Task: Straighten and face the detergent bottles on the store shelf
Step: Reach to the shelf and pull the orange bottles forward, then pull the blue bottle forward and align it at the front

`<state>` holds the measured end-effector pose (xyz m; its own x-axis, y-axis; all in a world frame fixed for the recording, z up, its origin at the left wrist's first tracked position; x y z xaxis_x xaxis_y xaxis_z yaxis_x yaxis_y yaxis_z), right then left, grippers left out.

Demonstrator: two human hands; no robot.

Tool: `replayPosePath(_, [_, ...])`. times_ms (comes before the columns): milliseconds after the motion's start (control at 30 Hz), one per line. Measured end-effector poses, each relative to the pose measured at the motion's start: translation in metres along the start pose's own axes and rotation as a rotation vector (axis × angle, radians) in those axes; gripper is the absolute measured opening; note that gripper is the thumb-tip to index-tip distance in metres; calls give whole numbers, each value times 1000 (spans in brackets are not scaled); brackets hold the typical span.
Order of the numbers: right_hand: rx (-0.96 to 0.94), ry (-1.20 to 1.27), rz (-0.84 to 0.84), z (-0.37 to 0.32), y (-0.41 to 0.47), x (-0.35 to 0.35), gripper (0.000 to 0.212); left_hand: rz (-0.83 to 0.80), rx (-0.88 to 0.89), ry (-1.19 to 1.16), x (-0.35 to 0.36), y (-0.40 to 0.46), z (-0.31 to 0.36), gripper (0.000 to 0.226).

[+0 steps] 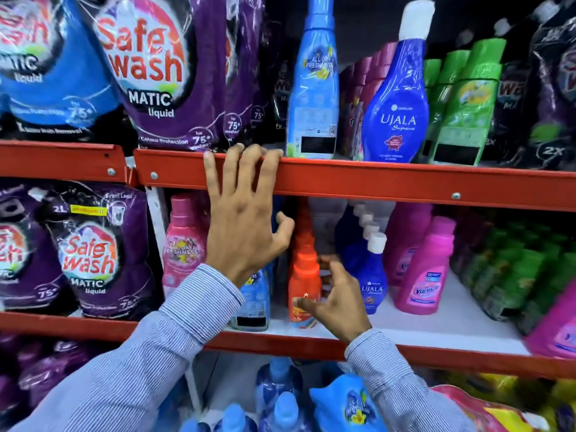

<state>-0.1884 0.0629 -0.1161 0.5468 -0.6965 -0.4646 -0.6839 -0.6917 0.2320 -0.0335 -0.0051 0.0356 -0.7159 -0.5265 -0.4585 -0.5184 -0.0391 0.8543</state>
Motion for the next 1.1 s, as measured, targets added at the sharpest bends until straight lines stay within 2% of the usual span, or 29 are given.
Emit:
replayPosePath(300, [61,-38,-80,17,11,17,79,-34,-7,24,2,0,2,89])
replayPosePath(433, [-13,-108,-76,5,0,6,87,-34,-10,24,3,0,1,89])
replayPosePath(533, [-127,-174,63,-16,-12,-17,77,-38,-9,26,3,1,2,91])
replayPosePath(633, [-344,-217,345,-57,-31,-57,59,-40,-5,31,2,2,3,91])
replayPosePath(767, [-593,-407,665,-113,-49,-98,61,-32,-23,17,1,5,5,91])
replayPosePath(933, [-574,-534,820,-148,-44,-129,69,-29,-28,13,2,10,19,97])
replayPosePath(1100, [-478,-599,849,-177,-14,-150,76,-14,69,7,8,22,47,102])
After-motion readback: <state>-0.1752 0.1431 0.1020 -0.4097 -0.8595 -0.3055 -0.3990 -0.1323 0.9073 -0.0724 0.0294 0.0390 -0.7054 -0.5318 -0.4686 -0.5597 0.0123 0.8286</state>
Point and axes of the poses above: each hand's wrist, its own y-axis towards the middle knuckle, its own x-axis out of the palm, z = x × y, the point moved 6 cm from there along y, towards the middle knuckle, and after that the axes turned 15 degrees about x, right-handed, at the moved point
